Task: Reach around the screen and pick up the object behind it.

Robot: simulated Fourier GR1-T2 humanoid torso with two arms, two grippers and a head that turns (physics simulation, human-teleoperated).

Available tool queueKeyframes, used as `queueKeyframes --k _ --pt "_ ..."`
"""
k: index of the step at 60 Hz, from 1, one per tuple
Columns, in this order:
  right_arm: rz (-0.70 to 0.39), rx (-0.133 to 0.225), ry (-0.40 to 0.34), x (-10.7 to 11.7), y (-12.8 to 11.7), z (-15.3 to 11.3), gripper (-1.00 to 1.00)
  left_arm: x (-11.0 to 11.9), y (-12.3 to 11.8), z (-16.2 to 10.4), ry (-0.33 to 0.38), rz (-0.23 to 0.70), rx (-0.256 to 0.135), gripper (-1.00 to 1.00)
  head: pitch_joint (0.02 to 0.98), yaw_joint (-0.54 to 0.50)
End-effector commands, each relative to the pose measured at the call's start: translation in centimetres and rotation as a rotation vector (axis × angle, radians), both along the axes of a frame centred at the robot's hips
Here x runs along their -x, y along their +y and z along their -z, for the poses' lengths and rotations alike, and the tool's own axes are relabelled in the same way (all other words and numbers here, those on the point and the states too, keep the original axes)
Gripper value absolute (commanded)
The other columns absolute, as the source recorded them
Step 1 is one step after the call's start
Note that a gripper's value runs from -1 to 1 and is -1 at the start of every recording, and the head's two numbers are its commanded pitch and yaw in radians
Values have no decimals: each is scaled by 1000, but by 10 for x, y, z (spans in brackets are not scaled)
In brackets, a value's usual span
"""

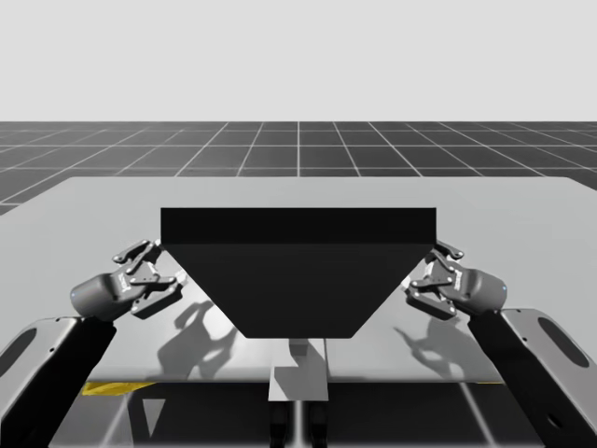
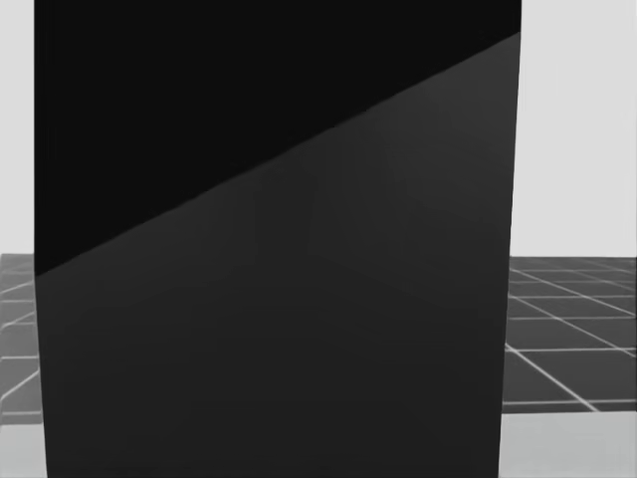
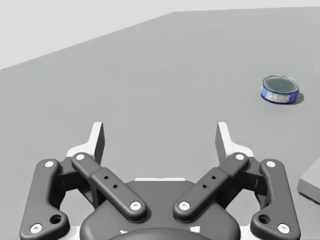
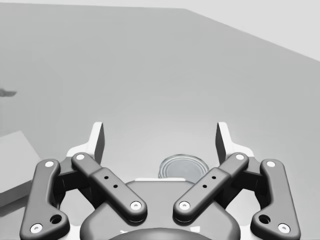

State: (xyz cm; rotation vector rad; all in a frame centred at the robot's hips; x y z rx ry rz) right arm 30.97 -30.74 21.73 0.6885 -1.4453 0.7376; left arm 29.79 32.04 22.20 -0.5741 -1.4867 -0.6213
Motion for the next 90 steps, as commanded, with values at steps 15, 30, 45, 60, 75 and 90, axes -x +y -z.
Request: queueKeyframes --k 15,30,45,60,75,90 --pt "-218 84 49 27 2 19 -1000 8 -8 13 52 150 -58 -1000 121 -59" --pt "-136 61 65 23 -9 29 -1000 9 -13 16 54 170 -76 -1000 135 -67" --pt "-91 29 93 10 -19 41 -1000 11 -15 17 47 178 -85 -1000 147 -82" --pt "-72 37 134 -15 -14 55 -1000 12 -17 17 37 181 -93 -1000 156 -90" --pt "-87 85 167 -42 10 66 -1000 14 -19 18 27 183 -102 -1000 166 -92" --pt "-91 123 191 -66 25 73 -1000 16 -21 20 23 191 -110 -1000 178 -93"
